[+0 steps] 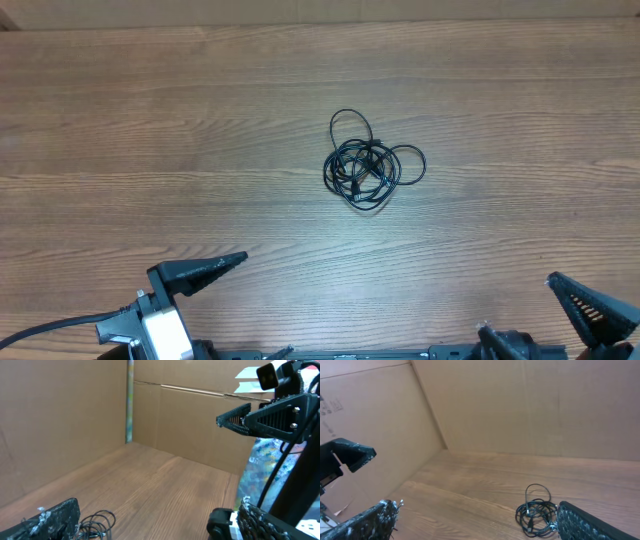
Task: Untangle cables
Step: 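Move the right gripper forward over the tangled black cable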
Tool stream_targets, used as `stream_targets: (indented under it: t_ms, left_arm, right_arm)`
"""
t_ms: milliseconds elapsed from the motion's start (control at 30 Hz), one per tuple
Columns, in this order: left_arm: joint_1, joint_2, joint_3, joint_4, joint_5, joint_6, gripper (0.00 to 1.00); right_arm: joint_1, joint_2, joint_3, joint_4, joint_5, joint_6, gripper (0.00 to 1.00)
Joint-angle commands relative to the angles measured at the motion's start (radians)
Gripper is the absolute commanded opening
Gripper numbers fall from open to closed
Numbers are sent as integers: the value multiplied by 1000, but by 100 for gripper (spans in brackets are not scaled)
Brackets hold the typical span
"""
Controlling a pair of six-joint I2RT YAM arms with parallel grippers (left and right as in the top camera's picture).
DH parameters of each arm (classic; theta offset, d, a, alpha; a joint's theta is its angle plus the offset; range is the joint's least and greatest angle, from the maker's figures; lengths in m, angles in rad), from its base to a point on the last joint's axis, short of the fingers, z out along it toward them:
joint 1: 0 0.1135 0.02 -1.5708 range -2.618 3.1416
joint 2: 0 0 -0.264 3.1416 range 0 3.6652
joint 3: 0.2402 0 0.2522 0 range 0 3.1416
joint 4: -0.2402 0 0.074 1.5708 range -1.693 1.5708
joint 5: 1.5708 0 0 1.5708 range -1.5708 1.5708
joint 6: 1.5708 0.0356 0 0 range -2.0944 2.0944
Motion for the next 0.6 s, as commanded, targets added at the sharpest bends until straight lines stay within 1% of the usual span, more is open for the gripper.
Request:
stream_targets:
  t_ms: [0,100,133,167,267,333,400,467,567]
  left_arm:
    - [5,3,11,3,8,-6,99]
    - [5,3,11,-33,-87,-11,100]
    - [5,3,11,-53,-148,-28,99]
    - [5,4,11,-72,-226,-68,100]
    - [5,11,11,-130,-489,-274,100]
    - [5,19,10,-145,-568,-365,99]
    - [5,29,9,-144,-591,-424,100]
    - [5,40,9,-140,-590,-434,99]
    - [5,47,9,-141,-587,-433,100]
  right_arm:
    - [-3,12,6,6,-21,2,100]
    - [-3,12,6,9,22,2,100]
    - [-3,12,4,9,47,2,100]
    - [-3,12,-2,13,80,2,100]
    - [-4,14,-54,37,197,7,100]
    - [-4,19,-110,61,257,49,100]
    - [-4,32,-179,101,283,99,100]
    - [-4,51,-248,150,283,136,100]
    - [-4,104,-353,236,282,232,100]
